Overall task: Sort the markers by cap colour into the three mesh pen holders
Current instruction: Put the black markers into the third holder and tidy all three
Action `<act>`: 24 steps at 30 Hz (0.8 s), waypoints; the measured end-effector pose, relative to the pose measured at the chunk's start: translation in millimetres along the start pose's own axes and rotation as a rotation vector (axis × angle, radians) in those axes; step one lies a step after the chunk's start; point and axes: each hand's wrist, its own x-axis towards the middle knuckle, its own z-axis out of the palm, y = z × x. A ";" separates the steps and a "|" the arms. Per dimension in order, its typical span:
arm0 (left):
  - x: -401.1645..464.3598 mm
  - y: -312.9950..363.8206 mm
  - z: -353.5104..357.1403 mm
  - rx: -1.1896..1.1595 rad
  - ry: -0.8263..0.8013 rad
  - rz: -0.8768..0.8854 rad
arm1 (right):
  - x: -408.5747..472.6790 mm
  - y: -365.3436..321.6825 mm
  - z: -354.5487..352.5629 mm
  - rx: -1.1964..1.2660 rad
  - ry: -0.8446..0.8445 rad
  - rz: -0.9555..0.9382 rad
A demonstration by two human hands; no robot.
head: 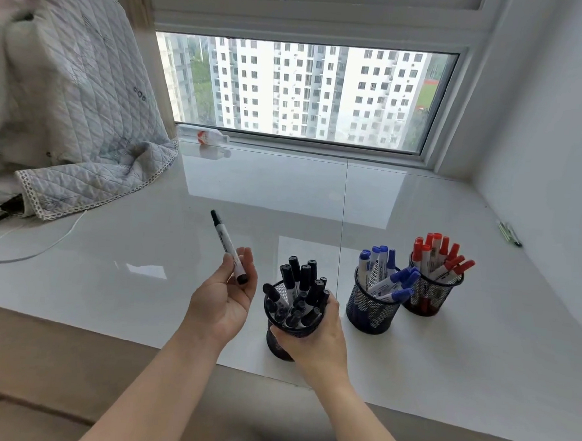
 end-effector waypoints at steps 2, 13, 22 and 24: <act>1.8 -2.4 -0.5 0.210 -0.001 0.061 | -0.3 0.4 -0.4 0.003 -0.003 0.002; 7.4 -12.4 -11.8 1.468 -0.057 0.397 | 1.0 0.3 0.8 0.001 -0.014 0.025; 5.9 -10.2 -0.8 1.662 -0.152 0.722 | -0.1 -1.1 -0.5 -0.007 -0.020 0.036; 7.4 -9.8 0.0 1.671 -0.125 0.784 | -0.4 -1.4 -1.0 -0.010 -0.028 0.042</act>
